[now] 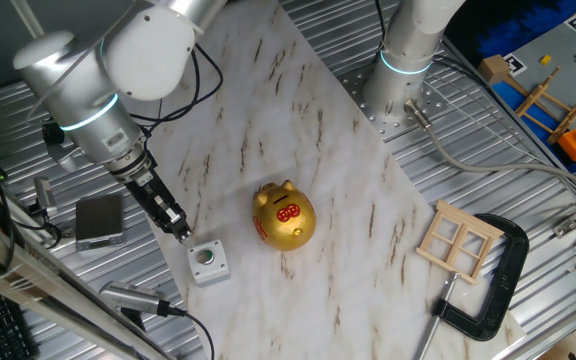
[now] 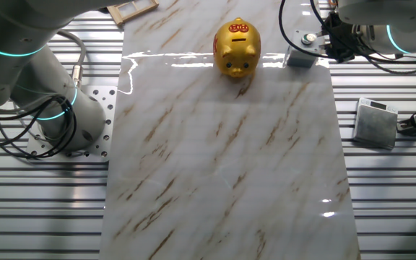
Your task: Drop coins into a piggy bank
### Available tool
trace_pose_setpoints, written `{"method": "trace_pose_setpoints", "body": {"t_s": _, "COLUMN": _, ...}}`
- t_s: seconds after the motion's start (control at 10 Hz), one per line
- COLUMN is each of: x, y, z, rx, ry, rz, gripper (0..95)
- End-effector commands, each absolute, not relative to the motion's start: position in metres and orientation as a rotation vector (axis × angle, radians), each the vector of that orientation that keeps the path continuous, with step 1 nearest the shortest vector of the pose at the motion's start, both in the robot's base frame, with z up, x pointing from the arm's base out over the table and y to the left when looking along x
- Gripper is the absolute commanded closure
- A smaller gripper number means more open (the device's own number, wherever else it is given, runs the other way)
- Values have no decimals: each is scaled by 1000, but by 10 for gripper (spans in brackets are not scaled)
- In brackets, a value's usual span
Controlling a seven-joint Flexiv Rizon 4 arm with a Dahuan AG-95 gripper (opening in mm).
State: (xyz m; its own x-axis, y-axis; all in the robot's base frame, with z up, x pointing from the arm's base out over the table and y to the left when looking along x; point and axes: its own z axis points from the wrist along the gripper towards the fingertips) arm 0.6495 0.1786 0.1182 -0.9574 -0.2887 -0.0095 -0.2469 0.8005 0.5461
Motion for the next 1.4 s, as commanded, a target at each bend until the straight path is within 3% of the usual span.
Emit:
{"method": "trace_pose_setpoints", "body": {"t_s": 0.1, "x": 650, "y": 178, "z": 118, "rx": 436, "ry": -2911, "rz": -868, "gripper": 760}}
{"method": "trace_pose_setpoints", "body": {"t_s": 1.4, "x": 649, "y": 184, "z": 120, "rx": 392, "ry": -2910, "rz": -864, "gripper": 760}}
